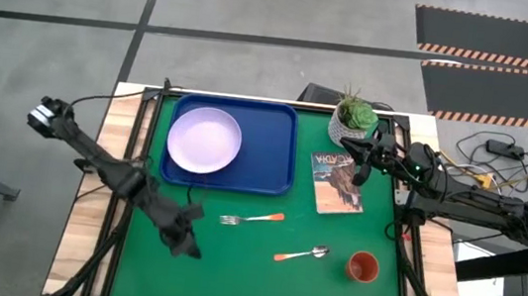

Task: Pick and place plate/cup/fork/spoon on tray
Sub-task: Put the orange spoon on the blue serving tray to the right of the white plate

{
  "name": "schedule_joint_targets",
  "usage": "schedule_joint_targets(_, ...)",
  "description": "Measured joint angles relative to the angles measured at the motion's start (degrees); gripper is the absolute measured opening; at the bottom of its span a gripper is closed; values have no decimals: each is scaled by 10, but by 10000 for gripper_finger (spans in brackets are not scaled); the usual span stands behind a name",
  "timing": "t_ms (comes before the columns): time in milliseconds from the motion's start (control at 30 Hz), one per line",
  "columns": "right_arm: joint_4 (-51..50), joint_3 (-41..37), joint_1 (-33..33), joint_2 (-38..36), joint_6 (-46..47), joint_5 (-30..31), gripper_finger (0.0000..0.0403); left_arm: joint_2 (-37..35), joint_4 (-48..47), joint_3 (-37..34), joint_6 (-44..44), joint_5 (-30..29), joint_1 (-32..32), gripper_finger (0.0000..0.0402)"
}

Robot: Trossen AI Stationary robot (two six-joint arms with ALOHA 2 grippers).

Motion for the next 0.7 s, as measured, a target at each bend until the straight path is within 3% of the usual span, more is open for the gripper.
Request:
schedule_joint_targets(133,0,0,0,0,0,0,22,24,-17,0,-58,-28,-24,56)
schedule_joint_targets(300,0,0,0,0,8,0,22,58,-15,-2,-67,-72,-24,56)
schedule_joint_targets(533,-1,0,0,0,6,0,22,95,-13,-8,-22,-10,-12,56)
schedule_joint_targets(700,-4,0,0,0,6,0,22,86,-28,-30,42,-6,-8,56)
